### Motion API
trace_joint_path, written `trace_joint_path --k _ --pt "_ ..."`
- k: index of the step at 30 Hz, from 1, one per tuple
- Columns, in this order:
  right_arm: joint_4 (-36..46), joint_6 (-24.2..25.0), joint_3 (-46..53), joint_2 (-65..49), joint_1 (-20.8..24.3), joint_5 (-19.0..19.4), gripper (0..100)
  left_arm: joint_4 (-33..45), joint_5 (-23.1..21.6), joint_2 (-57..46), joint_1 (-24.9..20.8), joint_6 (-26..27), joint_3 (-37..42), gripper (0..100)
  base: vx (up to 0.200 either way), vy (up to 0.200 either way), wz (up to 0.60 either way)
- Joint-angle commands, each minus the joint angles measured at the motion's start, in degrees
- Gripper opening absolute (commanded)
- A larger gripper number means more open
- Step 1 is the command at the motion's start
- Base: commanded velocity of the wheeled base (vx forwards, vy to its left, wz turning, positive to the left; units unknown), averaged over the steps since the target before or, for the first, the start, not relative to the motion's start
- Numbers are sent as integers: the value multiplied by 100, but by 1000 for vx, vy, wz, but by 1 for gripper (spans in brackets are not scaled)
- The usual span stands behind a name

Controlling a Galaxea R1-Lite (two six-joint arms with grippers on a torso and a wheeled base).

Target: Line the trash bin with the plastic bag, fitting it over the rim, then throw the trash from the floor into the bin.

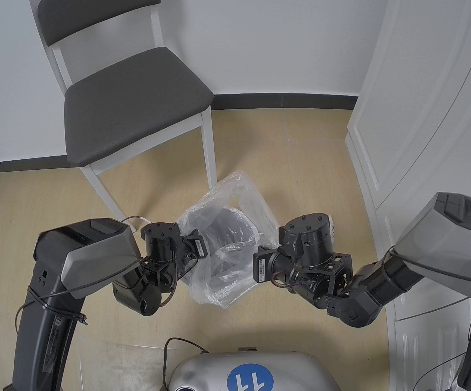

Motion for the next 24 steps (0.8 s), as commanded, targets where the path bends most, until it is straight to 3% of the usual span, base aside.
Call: trace_joint_path --k 1,6,10,14,24 --pt "-314 -3 -32 338 31 -12 0 -8 -91 -245 84 32 184 0 0 0 0" --pt "-754 24 -269 769 31 6 0 0 -135 -588 199 67 334 0 0 0 0" --pt "-1052 437 -541 1068 154 6 0 0 -231 -948 251 94 571 0 0 0 0" --pt "-1070 1149 -990 1411 330 58 0 0 -442 -1396 304 234 923 0 0 0 0" --pt "-1052 2318 -1895 2096 268 102 0 0 -451 -1458 304 454 1081 0 0 0 0"
